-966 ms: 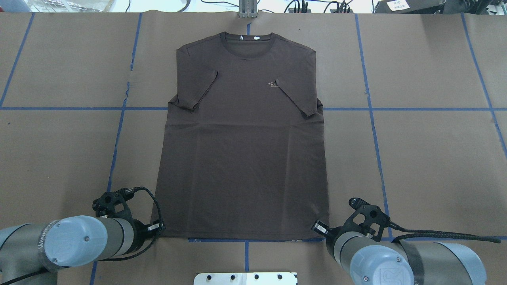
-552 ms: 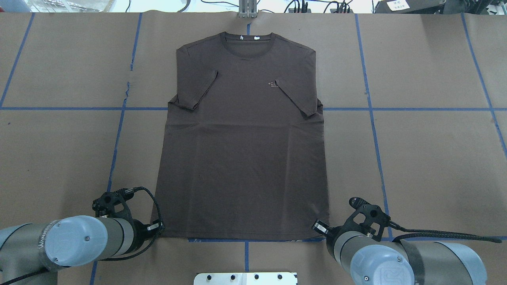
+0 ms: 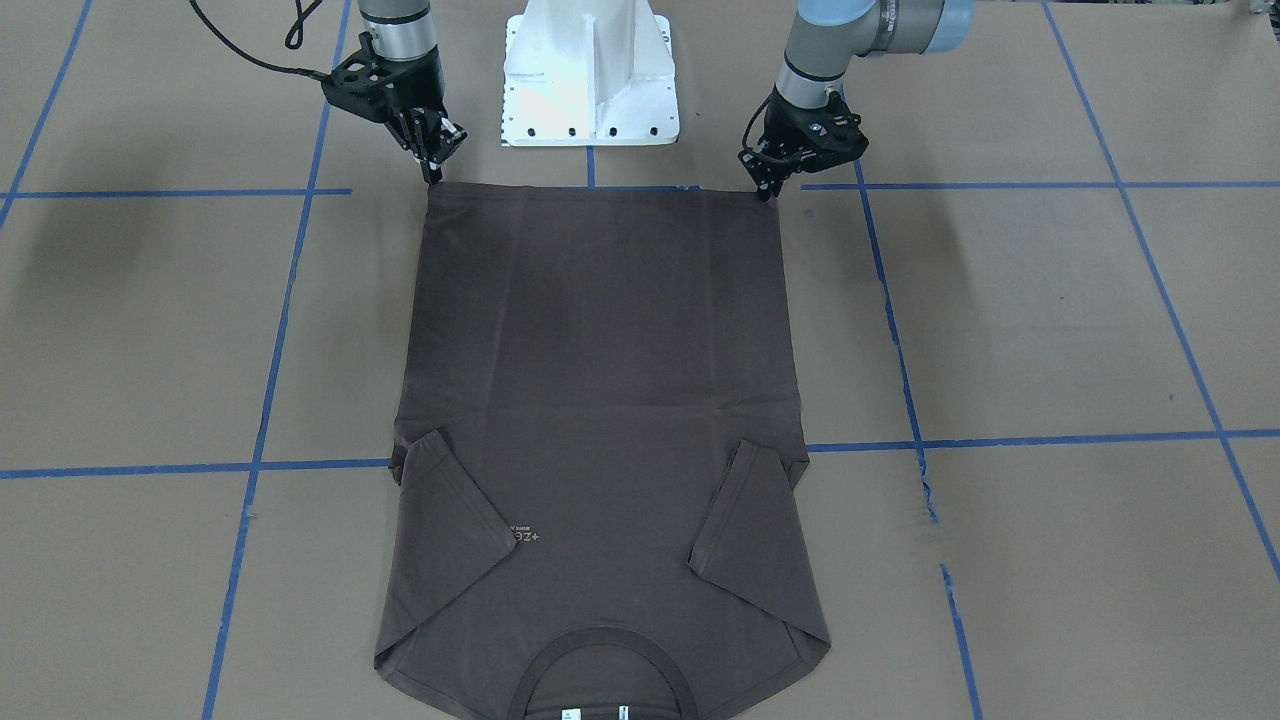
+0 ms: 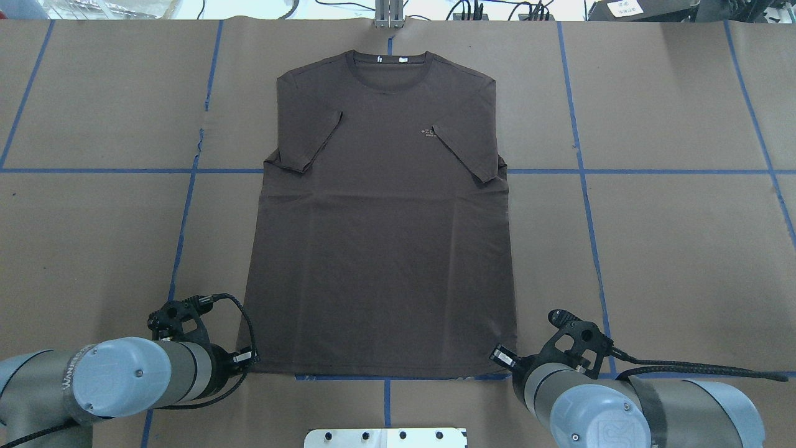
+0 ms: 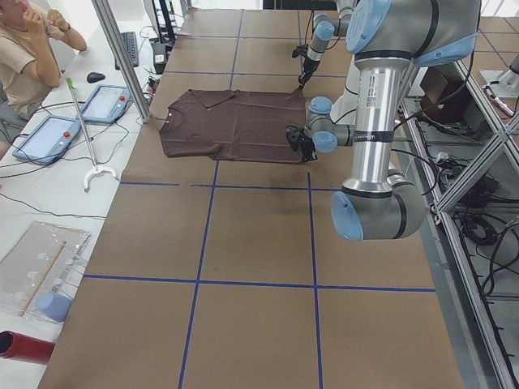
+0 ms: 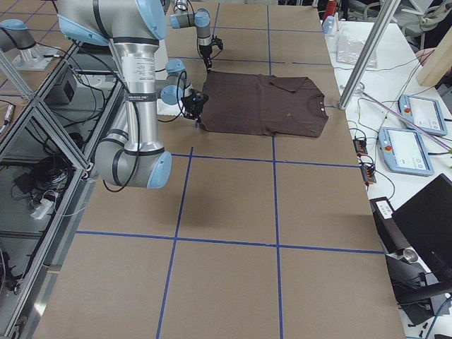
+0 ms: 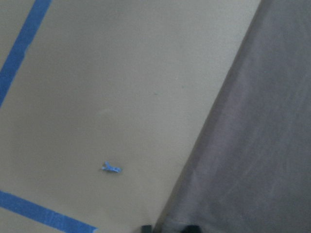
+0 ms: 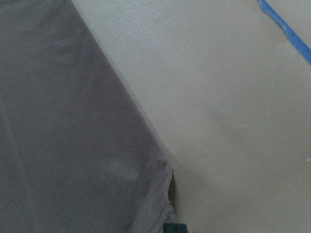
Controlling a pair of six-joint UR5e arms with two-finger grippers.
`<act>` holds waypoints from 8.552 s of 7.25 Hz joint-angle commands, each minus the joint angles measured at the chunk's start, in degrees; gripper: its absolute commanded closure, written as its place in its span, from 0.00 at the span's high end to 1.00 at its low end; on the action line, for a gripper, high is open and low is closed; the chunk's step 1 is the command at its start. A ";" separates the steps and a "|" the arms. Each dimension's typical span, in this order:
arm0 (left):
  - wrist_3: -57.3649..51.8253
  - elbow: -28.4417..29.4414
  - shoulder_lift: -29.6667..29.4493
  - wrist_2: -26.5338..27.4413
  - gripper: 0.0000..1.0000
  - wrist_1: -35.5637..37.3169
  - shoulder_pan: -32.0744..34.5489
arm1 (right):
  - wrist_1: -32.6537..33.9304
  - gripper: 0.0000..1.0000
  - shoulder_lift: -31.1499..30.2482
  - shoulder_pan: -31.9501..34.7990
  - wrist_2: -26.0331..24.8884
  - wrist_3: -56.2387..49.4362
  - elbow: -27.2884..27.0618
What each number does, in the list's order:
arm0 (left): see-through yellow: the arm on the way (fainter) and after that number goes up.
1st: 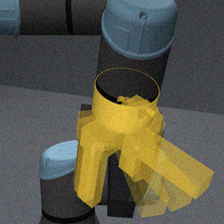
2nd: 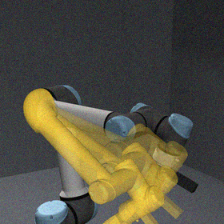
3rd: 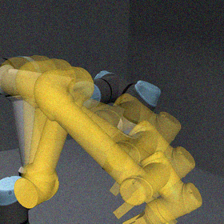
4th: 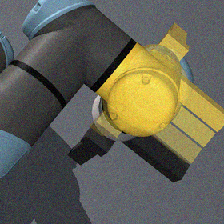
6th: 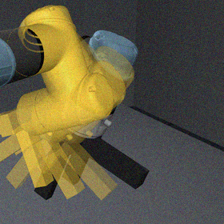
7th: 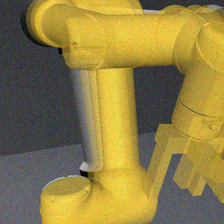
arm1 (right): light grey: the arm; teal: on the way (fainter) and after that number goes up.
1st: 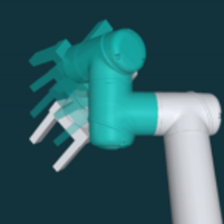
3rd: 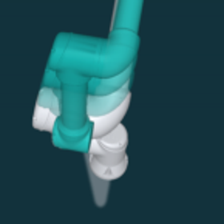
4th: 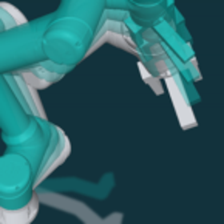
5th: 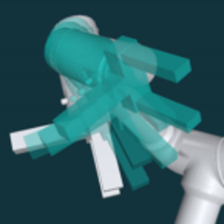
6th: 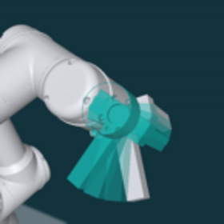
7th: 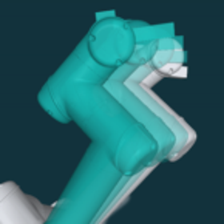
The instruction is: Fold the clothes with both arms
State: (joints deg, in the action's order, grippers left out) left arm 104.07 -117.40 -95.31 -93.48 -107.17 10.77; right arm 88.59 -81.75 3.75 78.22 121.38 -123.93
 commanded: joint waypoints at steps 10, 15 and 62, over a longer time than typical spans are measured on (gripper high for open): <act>-3.46 -16.77 -7.48 -3.12 0.00 13.30 6.14 | 15.38 0.00 11.09 9.28 2.90 -9.15 -9.22; -27.86 16.53 -20.17 -3.20 0.00 0.71 30.51 | -3.58 0.00 28.53 37.53 17.14 -33.97 33.47; -1.85 11.04 -12.35 -2.15 0.50 -6.47 7.34 | -16.61 1.00 -11.50 9.17 22.50 -13.62 -5.27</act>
State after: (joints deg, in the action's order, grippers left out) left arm 102.22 -107.22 -107.40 -95.63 -113.65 18.57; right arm 71.98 -93.18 12.88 100.72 107.73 -129.37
